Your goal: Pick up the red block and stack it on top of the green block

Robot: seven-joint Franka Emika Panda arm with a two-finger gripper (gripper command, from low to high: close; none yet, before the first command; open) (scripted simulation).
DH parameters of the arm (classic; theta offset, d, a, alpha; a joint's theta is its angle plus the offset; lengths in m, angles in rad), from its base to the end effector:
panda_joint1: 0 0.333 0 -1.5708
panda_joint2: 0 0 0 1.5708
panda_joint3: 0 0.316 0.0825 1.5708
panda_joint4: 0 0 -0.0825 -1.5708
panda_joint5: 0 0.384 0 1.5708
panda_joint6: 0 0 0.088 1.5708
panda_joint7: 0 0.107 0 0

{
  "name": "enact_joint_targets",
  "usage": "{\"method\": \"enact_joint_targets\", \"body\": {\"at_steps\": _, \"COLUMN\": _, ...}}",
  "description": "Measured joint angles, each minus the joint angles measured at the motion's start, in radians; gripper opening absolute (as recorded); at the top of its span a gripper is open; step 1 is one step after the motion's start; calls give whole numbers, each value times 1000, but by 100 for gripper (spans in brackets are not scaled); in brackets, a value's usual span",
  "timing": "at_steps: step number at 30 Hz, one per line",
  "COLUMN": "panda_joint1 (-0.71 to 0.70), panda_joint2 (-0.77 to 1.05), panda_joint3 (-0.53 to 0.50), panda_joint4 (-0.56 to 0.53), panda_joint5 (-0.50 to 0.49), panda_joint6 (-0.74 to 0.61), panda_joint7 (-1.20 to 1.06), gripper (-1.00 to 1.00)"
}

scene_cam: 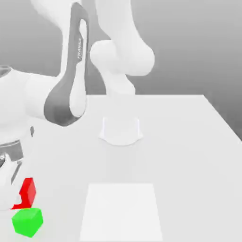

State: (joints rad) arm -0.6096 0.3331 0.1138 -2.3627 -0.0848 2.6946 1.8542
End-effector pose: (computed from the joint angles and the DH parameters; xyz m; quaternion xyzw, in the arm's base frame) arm 0.4505 -0.2379 0.1878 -0.4177 0.9086 -0.0007 0.0009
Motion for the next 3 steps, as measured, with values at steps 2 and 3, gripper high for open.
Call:
{"method": "enact_joint_targets", "body": {"at_steps": 2, "panda_joint1": 0, "panda_joint2": 0, "panda_joint3": 0, "panda_joint4": 0, "panda_joint5": 0, "panda_joint6": 0, "panda_joint7": 0, "gripper": 100}}
{"method": "enact_joint_targets", "body": {"at_steps": 3, "panda_joint1": 0, "panda_joint2": 0, "panda_joint3": 0, "panda_joint4": 0, "panda_joint5": 0, "panda_joint6": 0, "panda_joint7": 0, "gripper": 100}}
